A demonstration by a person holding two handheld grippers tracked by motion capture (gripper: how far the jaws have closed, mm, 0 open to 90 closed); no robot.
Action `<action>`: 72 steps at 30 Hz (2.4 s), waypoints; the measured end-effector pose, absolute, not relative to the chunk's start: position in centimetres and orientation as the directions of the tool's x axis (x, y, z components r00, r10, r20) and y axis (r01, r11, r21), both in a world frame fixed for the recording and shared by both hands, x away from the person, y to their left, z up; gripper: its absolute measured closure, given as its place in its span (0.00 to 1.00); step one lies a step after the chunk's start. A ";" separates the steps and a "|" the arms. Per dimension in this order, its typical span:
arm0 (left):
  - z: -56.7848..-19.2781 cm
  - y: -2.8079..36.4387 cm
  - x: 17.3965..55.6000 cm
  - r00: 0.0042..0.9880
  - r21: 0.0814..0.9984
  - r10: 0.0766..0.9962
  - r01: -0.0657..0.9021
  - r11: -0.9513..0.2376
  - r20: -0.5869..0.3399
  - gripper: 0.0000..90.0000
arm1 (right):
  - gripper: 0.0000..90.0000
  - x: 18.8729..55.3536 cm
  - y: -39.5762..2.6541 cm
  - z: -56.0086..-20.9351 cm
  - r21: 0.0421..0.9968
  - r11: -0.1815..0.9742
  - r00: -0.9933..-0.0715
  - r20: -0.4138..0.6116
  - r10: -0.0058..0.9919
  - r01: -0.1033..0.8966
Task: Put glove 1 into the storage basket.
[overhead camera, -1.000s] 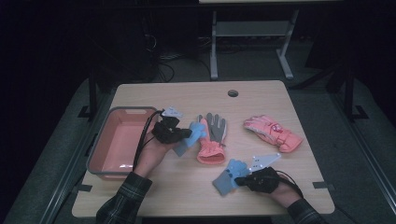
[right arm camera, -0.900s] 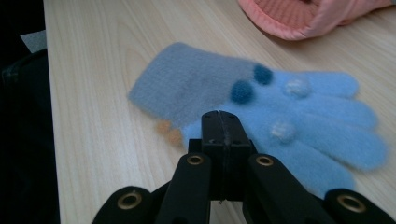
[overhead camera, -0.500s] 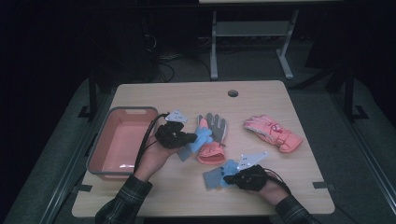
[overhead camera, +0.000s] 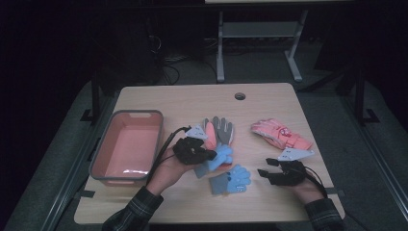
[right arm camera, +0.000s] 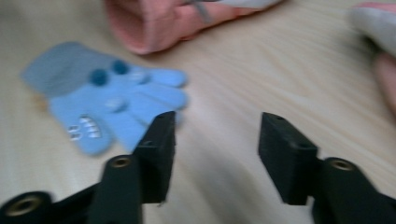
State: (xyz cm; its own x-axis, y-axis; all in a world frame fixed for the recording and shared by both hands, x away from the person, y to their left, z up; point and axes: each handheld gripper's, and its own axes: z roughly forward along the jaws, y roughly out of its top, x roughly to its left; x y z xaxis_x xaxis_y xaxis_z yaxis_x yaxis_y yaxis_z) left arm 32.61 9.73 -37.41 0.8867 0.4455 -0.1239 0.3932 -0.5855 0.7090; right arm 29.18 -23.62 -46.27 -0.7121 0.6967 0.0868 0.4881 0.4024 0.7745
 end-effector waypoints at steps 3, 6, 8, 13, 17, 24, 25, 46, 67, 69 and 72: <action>-38.3 8.3 32.1 0.897 0.699 0.420 0.388 -0.601 -0.137 0.98 | 0.35 29.6 -24.1 -46.6 0.765 0.393 -0.682 0.081 0.727 0.510; -39.0 7.2 31.8 0.910 0.685 0.392 0.370 -0.627 -0.134 0.98 | 0.31 29.9 -24.2 -46.9 0.758 0.399 -0.667 0.063 0.743 0.516; -39.4 6.6 31.6 0.917 0.685 0.375 0.360 -0.633 -0.136 0.98 | 0.30 29.9 -24.2 -47.0 0.756 0.403 -0.663 0.055 0.747 0.516; -40.3 5.4 31.2 0.928 0.671 0.350 0.341 -0.658 -0.128 0.97 | 0.30 29.9 -24.0 -47.2 0.744 0.407 -0.658 0.057 0.751 0.529; -40.8 4.9 31.1 0.930 0.663 0.346 0.337 -0.668 -0.124 0.97 | 0.28 30.0 -24.0 -47.4 0.739 0.415 -0.658 0.051 0.752 0.531; -41.6 3.9 30.8 0.931 0.657 0.343 0.338 -0.674 -0.126 0.97 | 0.28 30.0 -24.1 -47.5 0.733 0.420 -0.654 0.046 0.755 0.535; -41.7 3.8 30.7 0.931 0.655 0.343 0.338 -0.675 -0.127 0.97 | 0.28 30.0 -24.0 -47.5 0.733 0.421 -0.655 0.045 0.754 0.535; -43.0 3.2 30.5 0.938 0.641 0.332 0.316 -0.699 -0.100 0.60 | 0.28 30.0 -23.8 -47.7 0.718 0.446 -0.666 0.033 0.745 0.534; -45.9 3.3 30.9 0.958 0.567 0.279 0.270 -0.778 -0.074 0.20 | 0.28 29.9 -23.7 -47.8 0.717 0.454 -0.676 0.033 0.736 0.529; -46.0 3.3 30.8 0.957 0.574 0.281 0.270 -0.773 -0.072 0.19 | 0.28 29.9 -23.8 -47.8 0.717 0.454 -0.677 0.033 0.736 0.529; -46.1 3.4 30.7 0.958 0.584 0.279 0.262 -0.768 -0.063 0.20 | 0.27 29.9 -23.8 -47.9 0.718 0.453 -0.677 0.034 0.735 0.528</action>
